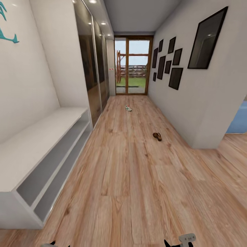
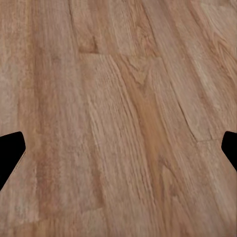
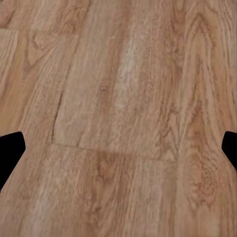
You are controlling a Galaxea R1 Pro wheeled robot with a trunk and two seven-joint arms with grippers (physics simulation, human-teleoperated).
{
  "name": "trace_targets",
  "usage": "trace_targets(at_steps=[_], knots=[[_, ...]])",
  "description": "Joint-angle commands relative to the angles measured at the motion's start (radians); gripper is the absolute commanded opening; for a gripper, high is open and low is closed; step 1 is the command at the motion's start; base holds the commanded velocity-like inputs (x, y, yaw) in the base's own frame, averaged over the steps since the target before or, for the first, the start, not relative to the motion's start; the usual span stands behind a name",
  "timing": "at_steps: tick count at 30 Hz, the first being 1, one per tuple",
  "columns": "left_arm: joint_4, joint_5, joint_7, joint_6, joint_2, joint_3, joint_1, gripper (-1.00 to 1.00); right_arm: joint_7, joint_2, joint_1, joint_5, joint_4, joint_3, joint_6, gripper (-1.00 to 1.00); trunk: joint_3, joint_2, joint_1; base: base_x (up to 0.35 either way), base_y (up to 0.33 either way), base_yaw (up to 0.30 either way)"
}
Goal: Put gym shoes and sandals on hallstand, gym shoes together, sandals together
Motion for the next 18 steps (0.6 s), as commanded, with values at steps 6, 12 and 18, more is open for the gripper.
trace_targets(at_steps=[6, 12, 18], knots=[[0.001, -0.003, -0.006, -0.003, -0.001, 0.006, -0.001, 1.00, 0.004, 0.000, -0.001, -0.009, 0.001, 0.007, -0.003, 1.00, -0.001, 0.000, 0.000, 0.336, 0.000, -0.001], [0.001, -0.003, -0.006, -0.003, -0.001, 0.006, -0.001, 1.00, 0.004, 0.000, -0.001, -0.009, 0.001, 0.007, -0.003, 1.00, -0.001, 0.000, 0.000, 0.336, 0.000, 0.000], [0.001, -0.003, -0.006, -0.003, -0.001, 0.006, -0.001, 1.00, 0.004, 0.000, -0.001, -0.009, 0.001, 0.007, -0.003, 1.00, -0.001, 0.000, 0.000, 0.336, 0.000, 0.000]])
